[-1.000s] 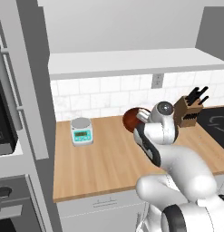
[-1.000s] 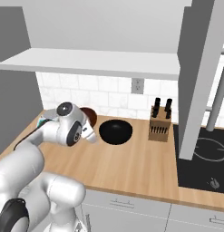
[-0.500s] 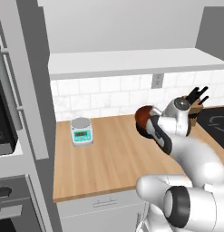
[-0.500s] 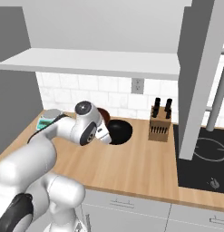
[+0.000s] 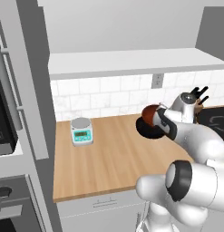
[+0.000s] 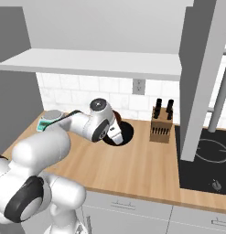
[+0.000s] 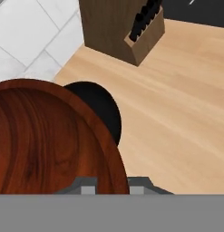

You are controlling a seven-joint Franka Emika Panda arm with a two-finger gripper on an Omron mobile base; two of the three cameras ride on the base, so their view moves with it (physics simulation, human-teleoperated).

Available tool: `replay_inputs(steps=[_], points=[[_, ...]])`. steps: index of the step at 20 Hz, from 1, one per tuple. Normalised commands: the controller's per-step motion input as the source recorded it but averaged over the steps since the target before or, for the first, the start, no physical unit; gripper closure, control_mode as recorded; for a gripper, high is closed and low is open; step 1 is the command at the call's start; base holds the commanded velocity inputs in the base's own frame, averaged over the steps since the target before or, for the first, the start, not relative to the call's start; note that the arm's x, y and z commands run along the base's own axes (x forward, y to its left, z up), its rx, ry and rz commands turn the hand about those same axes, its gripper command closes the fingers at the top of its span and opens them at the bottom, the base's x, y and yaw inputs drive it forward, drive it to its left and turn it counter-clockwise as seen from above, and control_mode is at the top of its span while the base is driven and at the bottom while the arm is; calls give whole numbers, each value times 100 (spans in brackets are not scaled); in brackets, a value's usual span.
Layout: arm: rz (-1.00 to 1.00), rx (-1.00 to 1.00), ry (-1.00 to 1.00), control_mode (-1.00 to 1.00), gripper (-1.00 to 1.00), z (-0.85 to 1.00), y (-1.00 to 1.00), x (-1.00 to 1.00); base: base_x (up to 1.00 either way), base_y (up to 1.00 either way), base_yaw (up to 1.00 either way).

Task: Pick up the bowls on the counter and stack them on top of one another in the open cabinet. Place the smaller bowl on top of the larger bowl.

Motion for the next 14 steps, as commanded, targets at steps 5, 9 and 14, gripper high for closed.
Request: replay_inputs(steps=[5,9,14], points=[[0,0,3,-100,100,-23,-13,20,0,0,0],[0,0,3,-100,100,-29,-14,13,0,0,0],[0,0,0,-100,100,-34,-3,2,0,0,0]])
